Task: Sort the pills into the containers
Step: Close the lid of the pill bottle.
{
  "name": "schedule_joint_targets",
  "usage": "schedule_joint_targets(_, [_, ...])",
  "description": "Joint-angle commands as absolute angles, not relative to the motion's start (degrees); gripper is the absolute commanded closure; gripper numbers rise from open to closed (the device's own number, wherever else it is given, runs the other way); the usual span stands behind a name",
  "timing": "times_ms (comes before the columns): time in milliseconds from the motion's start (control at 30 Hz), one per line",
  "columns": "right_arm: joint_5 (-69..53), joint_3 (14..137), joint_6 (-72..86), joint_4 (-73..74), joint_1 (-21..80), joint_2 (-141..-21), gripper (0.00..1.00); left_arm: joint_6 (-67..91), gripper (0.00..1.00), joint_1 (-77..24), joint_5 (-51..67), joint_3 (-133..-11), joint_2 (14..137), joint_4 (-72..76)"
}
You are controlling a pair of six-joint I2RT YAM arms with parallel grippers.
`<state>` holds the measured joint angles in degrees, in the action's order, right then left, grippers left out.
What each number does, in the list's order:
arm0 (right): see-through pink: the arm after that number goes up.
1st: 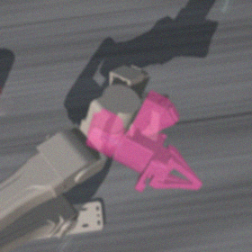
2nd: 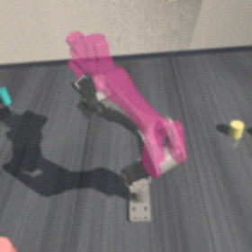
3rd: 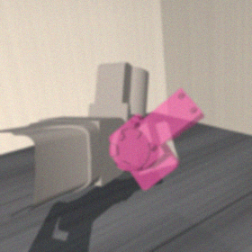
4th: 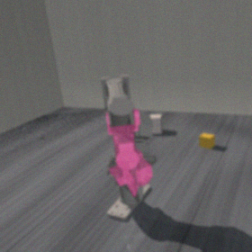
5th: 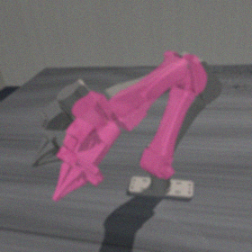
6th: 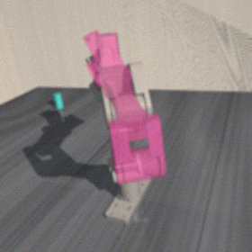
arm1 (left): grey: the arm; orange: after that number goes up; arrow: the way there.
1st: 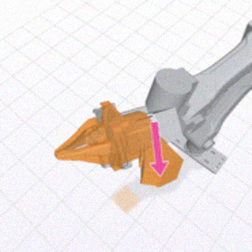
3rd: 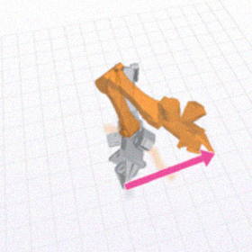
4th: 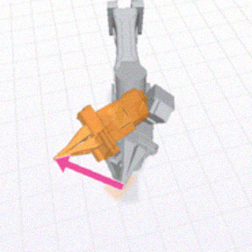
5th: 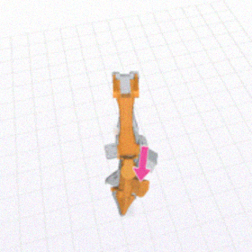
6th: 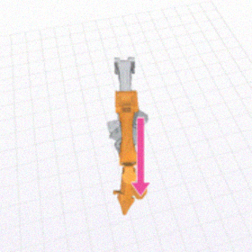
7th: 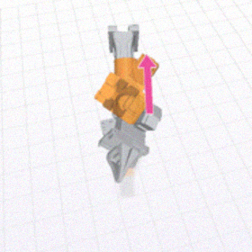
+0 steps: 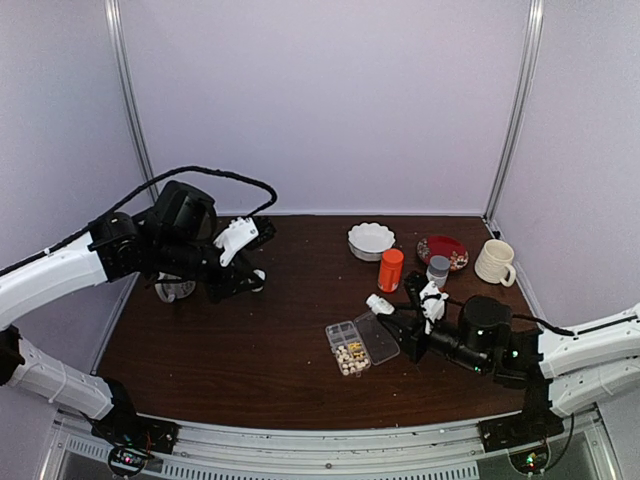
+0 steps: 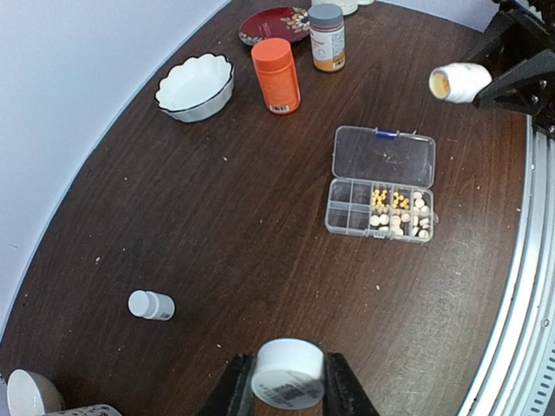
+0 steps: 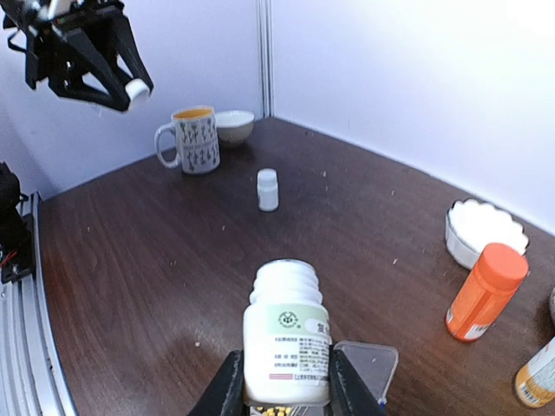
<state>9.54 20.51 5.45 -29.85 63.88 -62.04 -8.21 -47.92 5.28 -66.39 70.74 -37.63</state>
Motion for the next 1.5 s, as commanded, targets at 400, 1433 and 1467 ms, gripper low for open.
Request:
schedule_joint_targets(400, [4.1, 35.8, -18.5, -51.7, 64.1, -52.9, 1.0, 6.4, 1.0, -47.6, 17.4, -83.4, 70.8, -40.2])
schedule_joint_targets(1433, [-18.2, 56.4, -17.9, -39.0, 69.1, -71.7, 1.0, 35.1, 1.0, -47.5, 46.8, -85.8, 68.8, -23.1])
schedule_joint_targets(1467, [-18.0, 56.9, -18.3, -38.6, 69.4, -72.3, 1.0, 35.5, 1.0, -47.6, 47.1, -85.5, 68.8, -22.6])
